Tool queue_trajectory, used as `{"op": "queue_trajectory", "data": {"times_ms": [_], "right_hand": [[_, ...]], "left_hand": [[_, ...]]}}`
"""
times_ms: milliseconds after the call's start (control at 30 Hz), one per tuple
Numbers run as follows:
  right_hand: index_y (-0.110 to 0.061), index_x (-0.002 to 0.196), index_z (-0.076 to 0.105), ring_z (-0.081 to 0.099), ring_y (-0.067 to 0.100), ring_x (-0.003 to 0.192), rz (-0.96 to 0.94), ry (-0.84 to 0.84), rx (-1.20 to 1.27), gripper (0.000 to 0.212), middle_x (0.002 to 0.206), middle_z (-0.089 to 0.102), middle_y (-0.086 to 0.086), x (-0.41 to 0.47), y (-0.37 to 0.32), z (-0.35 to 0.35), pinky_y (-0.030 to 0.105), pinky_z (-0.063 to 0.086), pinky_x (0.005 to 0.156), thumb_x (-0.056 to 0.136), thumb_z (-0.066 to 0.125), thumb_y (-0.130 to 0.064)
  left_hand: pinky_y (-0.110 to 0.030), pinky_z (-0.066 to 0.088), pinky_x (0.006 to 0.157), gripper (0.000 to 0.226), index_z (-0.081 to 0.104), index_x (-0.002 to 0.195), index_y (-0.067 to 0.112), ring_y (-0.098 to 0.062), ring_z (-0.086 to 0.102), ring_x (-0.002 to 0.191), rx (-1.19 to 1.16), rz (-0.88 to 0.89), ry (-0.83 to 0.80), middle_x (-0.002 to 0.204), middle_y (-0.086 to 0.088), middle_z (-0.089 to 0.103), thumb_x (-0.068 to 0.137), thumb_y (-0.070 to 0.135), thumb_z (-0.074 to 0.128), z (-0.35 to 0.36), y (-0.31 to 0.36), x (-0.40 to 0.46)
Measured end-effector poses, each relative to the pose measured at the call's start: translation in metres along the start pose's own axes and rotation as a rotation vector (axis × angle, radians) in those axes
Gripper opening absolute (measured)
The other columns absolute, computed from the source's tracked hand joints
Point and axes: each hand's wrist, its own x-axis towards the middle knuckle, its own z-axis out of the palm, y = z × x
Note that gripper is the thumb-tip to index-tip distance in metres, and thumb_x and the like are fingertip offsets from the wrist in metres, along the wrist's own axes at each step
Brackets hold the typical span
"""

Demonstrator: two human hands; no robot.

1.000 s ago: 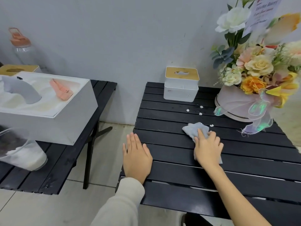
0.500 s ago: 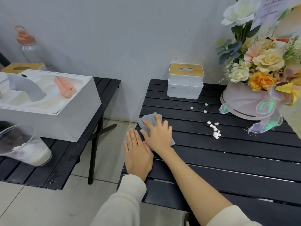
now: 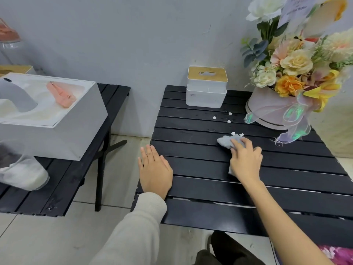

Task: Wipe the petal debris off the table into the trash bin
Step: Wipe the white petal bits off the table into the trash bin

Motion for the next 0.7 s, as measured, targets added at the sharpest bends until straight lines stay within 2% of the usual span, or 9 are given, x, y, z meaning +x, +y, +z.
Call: {"op": "queue_trajectory", "data": {"times_ms": [100,167,200,267,333,400,467,533,700], "right_hand": [[-0.014,0.118,0.062,0.049,0.043,0.091,-0.086,0.112,0.127,0.031,0.125,0.056,0.017,0.004,-0.036,-0.009,0.044,0.041,0.080,0.087,0.055,-0.013],[-0.018,0.116,0.063,0.050,0.040,0.092,-0.148,0.127,0.216,0.031,0.124,0.057,0.014,0.008,-0.078,-0.004,0.041,0.041,0.081,0.086,0.059,-0.015],[-0.020,0.116,0.063,0.050,0.039,0.093,-0.179,0.101,0.246,0.031,0.124,0.057,0.012,0.009,-0.099,0.002,0.040,0.040,0.080,0.086,0.059,-0.017],[-0.024,0.117,0.062,0.049,0.036,0.098,-0.237,-0.055,0.242,0.030,0.130,0.054,0.007,0.006,-0.132,0.027,0.039,0.038,0.082,0.088,0.055,-0.022],[-0.029,0.114,0.063,0.052,0.035,0.099,-0.329,-0.171,0.144,0.028,0.132,0.054,0.006,-0.002,-0.148,0.055,0.040,0.040,0.081,0.087,0.057,-0.029],[-0.032,0.109,0.066,0.055,0.036,0.095,-0.385,-0.183,0.071,0.026,0.131,0.057,0.005,-0.003,-0.146,0.071,0.040,0.042,0.078,0.083,0.061,-0.032],[-0.033,0.120,0.059,0.047,0.033,0.105,-0.408,-0.217,0.051,0.030,0.139,0.047,0.000,0.010,-0.138,0.072,0.040,0.037,0.085,0.091,0.051,-0.029],[-0.031,0.126,0.053,0.041,0.031,0.110,-0.339,-0.242,0.040,0.034,0.144,0.039,0.000,0.024,-0.121,0.069,0.037,0.032,0.089,0.095,0.044,-0.022],[-0.022,0.125,0.055,0.040,0.036,0.109,-0.039,-0.121,-0.006,0.039,0.143,0.039,0.005,0.037,-0.050,0.045,0.038,0.030,0.088,0.089,0.049,-0.009]], "left_hand": [[-0.040,0.013,0.116,0.057,0.020,0.145,0.001,-0.028,0.013,0.143,-0.001,0.003,0.013,0.153,-0.013,0.023,0.095,0.027,0.011,0.002,0.000,0.000],[-0.040,0.014,0.116,0.059,0.022,0.145,0.001,-0.028,0.015,0.143,-0.004,0.001,0.015,0.153,-0.013,0.024,0.094,0.029,0.008,0.002,0.000,0.000],[-0.041,0.016,0.115,0.061,0.024,0.144,0.000,-0.028,0.017,0.142,-0.005,-0.001,0.024,0.152,-0.014,0.026,0.093,0.030,0.007,0.002,0.000,0.000],[-0.043,0.022,0.113,0.066,0.031,0.141,-0.001,-0.030,0.024,0.140,-0.020,-0.012,0.045,0.148,-0.016,0.034,0.090,0.032,0.005,0.003,0.001,0.001],[-0.044,0.026,0.112,0.066,0.035,0.140,-0.001,-0.030,0.027,0.139,-0.023,-0.019,0.043,0.146,-0.015,0.037,0.089,0.032,0.006,0.005,0.000,0.002],[-0.044,0.028,0.111,0.065,0.036,0.139,0.000,-0.030,0.028,0.139,-0.017,-0.020,0.038,0.146,-0.014,0.039,0.090,0.032,0.008,0.006,-0.001,0.004],[-0.044,0.026,0.111,0.066,0.035,0.141,0.002,-0.029,0.026,0.140,-0.017,-0.020,0.028,0.147,-0.012,0.037,0.089,0.033,0.006,0.004,-0.001,0.005],[-0.044,0.021,0.113,0.069,0.031,0.143,0.005,-0.029,0.021,0.142,-0.005,0.006,0.009,0.150,-0.009,0.032,0.088,0.035,0.002,0.003,-0.001,0.004],[-0.044,0.011,0.115,0.073,0.025,0.146,0.010,-0.029,0.011,0.144,0.031,0.060,-0.018,0.154,-0.006,0.023,0.086,0.038,-0.005,0.000,-0.002,0.004]]}}
